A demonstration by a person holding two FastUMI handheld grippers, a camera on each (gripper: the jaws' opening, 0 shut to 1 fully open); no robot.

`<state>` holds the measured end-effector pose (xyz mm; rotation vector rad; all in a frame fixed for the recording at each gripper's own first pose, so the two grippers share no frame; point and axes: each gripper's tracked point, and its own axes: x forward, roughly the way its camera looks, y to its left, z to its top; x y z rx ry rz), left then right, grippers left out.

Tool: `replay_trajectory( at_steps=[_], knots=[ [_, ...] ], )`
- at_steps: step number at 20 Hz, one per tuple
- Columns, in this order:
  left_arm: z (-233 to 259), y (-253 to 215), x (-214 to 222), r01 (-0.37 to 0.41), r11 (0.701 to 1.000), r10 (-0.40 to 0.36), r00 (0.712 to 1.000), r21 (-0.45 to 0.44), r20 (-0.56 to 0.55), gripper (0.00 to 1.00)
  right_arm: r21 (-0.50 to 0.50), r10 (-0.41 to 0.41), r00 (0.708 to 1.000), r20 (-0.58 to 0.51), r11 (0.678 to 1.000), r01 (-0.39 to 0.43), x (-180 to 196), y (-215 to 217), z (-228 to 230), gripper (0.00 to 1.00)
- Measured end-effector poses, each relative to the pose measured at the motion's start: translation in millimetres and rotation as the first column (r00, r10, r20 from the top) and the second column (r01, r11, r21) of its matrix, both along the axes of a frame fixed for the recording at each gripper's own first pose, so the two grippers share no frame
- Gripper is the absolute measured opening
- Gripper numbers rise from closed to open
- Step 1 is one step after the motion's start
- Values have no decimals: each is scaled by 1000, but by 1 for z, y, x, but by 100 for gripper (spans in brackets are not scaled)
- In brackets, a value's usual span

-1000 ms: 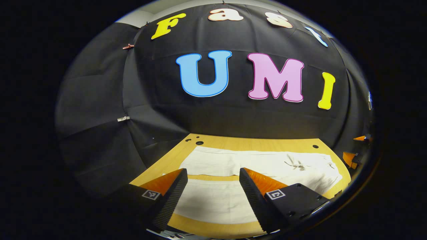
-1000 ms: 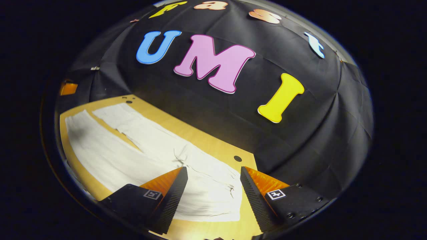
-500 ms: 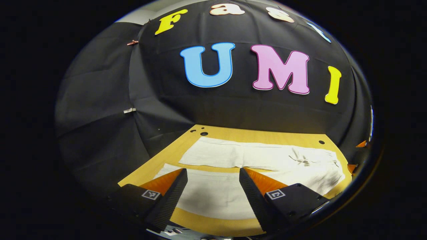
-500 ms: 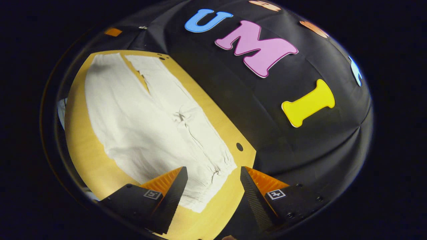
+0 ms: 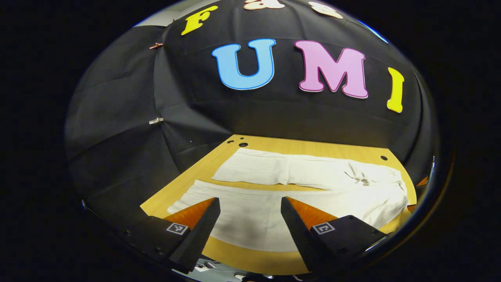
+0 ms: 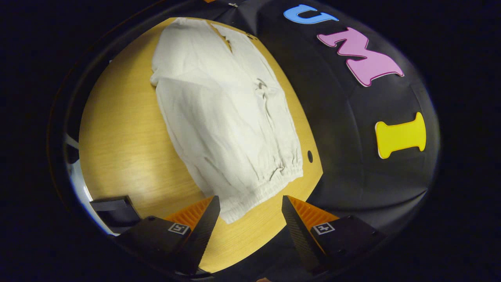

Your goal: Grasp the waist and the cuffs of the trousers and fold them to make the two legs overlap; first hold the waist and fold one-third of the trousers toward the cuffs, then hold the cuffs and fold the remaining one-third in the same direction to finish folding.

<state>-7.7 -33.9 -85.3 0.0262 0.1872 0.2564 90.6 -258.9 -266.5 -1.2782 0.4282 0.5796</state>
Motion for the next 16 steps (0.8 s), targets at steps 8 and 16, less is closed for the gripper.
replay_trajectory(
  at_steps=[8,16],
  knots=[
    [-3,-2,7,-12,1000,12,1000,-13,-15,99,-100,48,997,-58,994,-54,8,-5,-27,95],
    [-24,21,4,-65,998,64,995,-6,-74,99,-71,-5,998,-66,998,0,29,-1,-31,81]
  ],
)
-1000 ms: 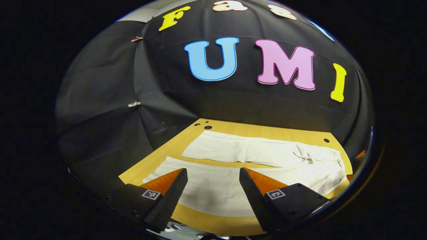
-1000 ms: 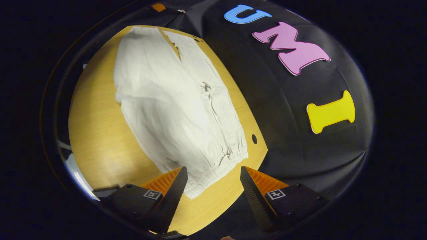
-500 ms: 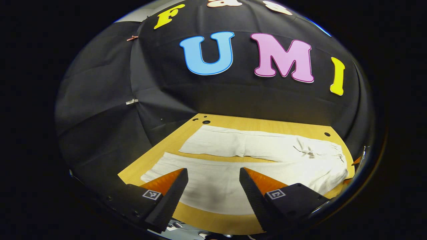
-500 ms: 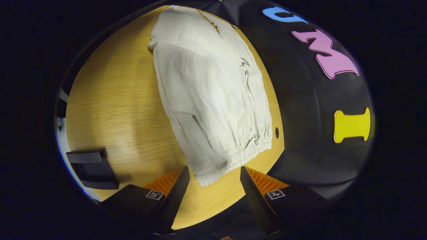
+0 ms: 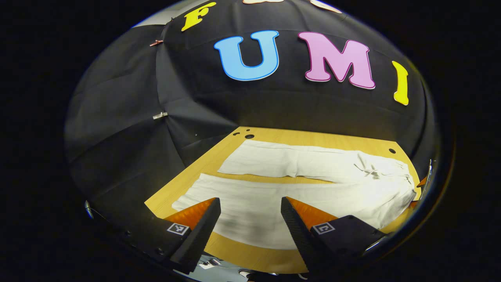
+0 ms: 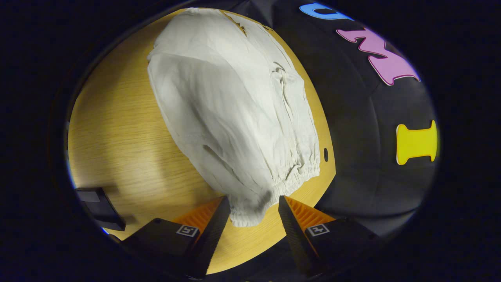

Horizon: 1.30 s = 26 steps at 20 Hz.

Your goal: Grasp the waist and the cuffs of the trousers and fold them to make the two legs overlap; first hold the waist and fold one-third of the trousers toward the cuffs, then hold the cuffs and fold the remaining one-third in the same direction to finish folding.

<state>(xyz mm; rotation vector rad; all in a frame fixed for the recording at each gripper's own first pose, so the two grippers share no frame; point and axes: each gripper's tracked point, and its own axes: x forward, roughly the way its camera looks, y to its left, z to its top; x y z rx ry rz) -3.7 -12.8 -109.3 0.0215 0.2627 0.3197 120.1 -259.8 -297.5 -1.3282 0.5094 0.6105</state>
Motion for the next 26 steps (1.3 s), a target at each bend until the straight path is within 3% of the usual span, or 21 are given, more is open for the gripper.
replay_trajectory(
  at_steps=[1,2,3,4,5,6,8,11,12,14,15,18,21,23,24,25,26],
  knots=[
    [-6,4,-3,-11,1000,11,1000,-5,-15,99,-12,-1,1000,4,1000,1,2,0,0,81],
    [-12,10,-7,-21,1000,21,999,-10,-29,99,-26,1,1000,12,1000,-1,4,2,0,71],
    [-17,14,-10,-32,999,31,999,-14,-40,99,-37,4,1000,-3,999,-4,4,2,-2,70],
    [-20,18,-12,-41,999,40,998,-12,-48,99,-46,-4,999,-32,999,3,2,2,-8,63],
    [-22,24,-14,-49,999,49,997,-6,-56,99,-51,-2,999,-46,999,0,4,6,-11,47],
    [-26,30,-18,-54,998,55,996,6,-64,99,-63,-2,999,-54,998,-2,2,5,-8,37],
    [-35,42,-23,-52,998,56,994,44,-89,98,-87,-3,998,-57,996,-2,8,5,-12,26],
    [-69,57,-22,-13,998,23,982,57,-187,98,-112,-13,995,-97,994,2,7,6,-13,19],
    [-78,66,-22,-12,997,27,978,78,-207,98,-114,-14,994,-105,993,2,11,6,-16,12],
    [-89,81,-18,12,989,24,972,150,-235,98,-114,-15,989,-144,994,-1,8,6,-13,14],
    [-91,90,-16,36,978,16,969,204,-247,98,-112,-18,986,-165,994,0,9,8,-15,9],
    [-99,134,-11,143,912,0,937,385,-349,97,-131,-17,983,-185,991,-8,9,8,-13,5],
    [-106,174,-8,286,812,-22,886,509,-462,98,-133,-13,983,-184,991,-12,8,8,-11,5],
    [-115,187,-9,394,729,-44,843,560,-536,97,-127,-14,982,-189,992,-10,8,8,-12,5],
    [-116,190,-11,445,674,-50,824,590,-564,97,-124,-20,981,-193,992,-5,9,7,-12,5],
    [-117,195,-9,483,616,-45,810,622,-585,97,-126,-24,980,-196,992,-1,9,7,-12,5],
    [-119,197,-7,504,581,-41,802,639,-596,97,-132,-25,980,-197,991,-1,9,7,-13,5]
  ],
)
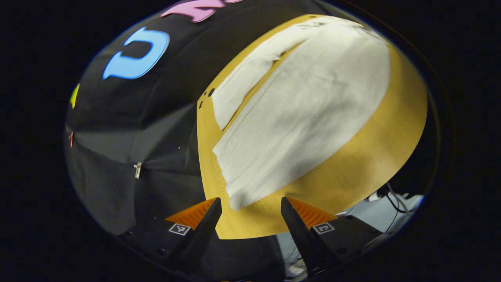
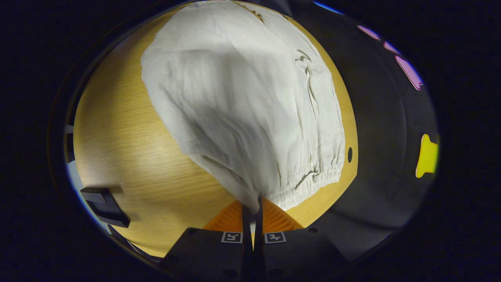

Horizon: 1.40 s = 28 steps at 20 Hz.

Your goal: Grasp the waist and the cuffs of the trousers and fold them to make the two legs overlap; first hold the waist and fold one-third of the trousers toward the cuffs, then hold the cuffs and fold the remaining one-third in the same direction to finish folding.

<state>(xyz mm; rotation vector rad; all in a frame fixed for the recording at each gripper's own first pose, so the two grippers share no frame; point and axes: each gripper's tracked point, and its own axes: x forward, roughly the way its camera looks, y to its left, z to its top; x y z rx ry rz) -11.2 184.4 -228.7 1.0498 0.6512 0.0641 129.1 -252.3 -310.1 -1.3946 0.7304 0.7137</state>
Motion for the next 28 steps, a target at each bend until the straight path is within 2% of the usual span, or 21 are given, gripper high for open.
replay_trajectory(
  at_steps=[3,4,7,9,12,13,14,15,16,18,21,28],
  knots=[
    [-20,13,15,37,996,-32,998,79,-58,96,-29,8,1000,15,1000,-8,-1,0,0,5],
    [-18,17,21,60,990,-53,997,129,-58,97,-37,12,1000,21,999,-12,-1,0,0,5],
    [-19,13,44,199,955,-175,977,220,-122,93,-44,24,999,28,999,-23,0,0,0,5],
    [-23,9,54,309,914,-263,945,263,-196,85,-40,18,1000,18,999,-17,-1,0,0,5],
    [-29,1,47,390,872,-306,906,296,-293,54,-41,9,1000,13,999,-9,0,-1,0,5],
    [-33,-1,42,397,870,-305,899,292,-312,50,-44,17,1000,18,999,-17,0,1,0,5],
    [-34,-1,41,397,870,-302,897,291,-322,41,-46,25,999,22,999,-24,0,0,0,5],
    [-36,2,41,387,875,-289,900,291,-327,36,-47,30,999,25,998,-29,-1,0,0,5],
    [-35,3,39,376,879,-278,903,293,-326,25,-47,33,999,27,998,-31,-1,0,0,5],
    [-37,3,37,361,887,-265,909,288,-323,15,-46,39,999,29,998,-37,0,0,0,5],
    [-39,4,39,330,903,-240,919,276,-313,7,-38,41,999,27,998,-40,0,0,0,5],
    [-42,4,38,274,933,-211,941,231,-266,6,-27,23,999,30,999,-22,2,-2,0,5]
  ],
)
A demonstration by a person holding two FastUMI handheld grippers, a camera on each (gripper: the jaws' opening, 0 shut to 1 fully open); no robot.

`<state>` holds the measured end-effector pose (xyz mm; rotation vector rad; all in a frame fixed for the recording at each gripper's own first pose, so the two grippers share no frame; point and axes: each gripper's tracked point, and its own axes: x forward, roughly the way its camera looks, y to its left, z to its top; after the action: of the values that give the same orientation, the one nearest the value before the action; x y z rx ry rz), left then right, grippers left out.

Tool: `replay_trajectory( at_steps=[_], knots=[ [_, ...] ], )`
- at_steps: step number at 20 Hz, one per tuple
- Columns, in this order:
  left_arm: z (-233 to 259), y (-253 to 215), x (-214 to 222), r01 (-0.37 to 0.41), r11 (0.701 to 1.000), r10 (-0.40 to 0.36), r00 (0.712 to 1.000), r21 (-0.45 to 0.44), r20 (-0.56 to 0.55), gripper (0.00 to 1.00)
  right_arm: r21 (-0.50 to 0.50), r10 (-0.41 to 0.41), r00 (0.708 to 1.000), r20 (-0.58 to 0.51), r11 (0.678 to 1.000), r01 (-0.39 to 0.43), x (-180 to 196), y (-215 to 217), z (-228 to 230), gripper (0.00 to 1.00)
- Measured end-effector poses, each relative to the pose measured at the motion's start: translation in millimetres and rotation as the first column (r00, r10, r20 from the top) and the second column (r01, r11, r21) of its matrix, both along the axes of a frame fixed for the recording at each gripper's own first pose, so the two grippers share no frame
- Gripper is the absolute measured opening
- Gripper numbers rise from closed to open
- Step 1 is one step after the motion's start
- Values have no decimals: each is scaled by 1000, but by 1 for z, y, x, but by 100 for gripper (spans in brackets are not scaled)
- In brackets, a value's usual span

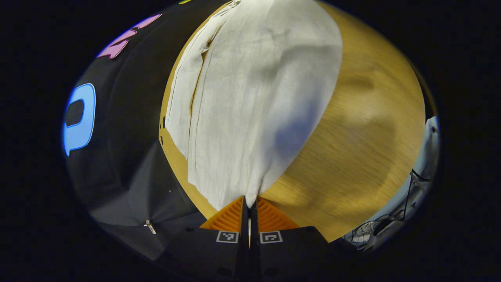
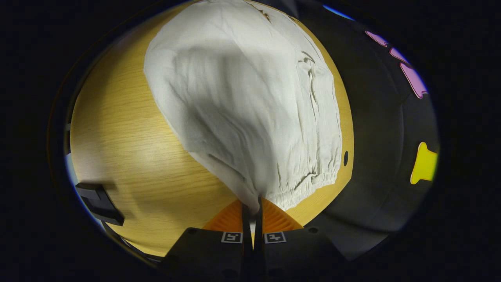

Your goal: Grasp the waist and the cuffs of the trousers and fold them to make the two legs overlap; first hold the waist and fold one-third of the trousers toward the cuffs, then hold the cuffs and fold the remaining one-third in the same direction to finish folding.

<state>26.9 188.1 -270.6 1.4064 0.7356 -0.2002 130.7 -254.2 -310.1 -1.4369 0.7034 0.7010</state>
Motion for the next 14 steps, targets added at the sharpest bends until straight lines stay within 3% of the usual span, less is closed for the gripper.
replay_trajectory(
  at_steps=[5,10,14],
  knots=[
    [18,-3,2,-57,996,63,994,-65,89,5,100,-81,996,37,992,77,3,-5,20,5],
    [52,-13,30,-29,991,57,973,-128,223,6,187,-136,980,148,976,107,24,0,67,6],
    [82,-16,51,-42,980,100,948,-193,301,6,324,-237,952,195,931,166,55,15,107,5]
  ],
)
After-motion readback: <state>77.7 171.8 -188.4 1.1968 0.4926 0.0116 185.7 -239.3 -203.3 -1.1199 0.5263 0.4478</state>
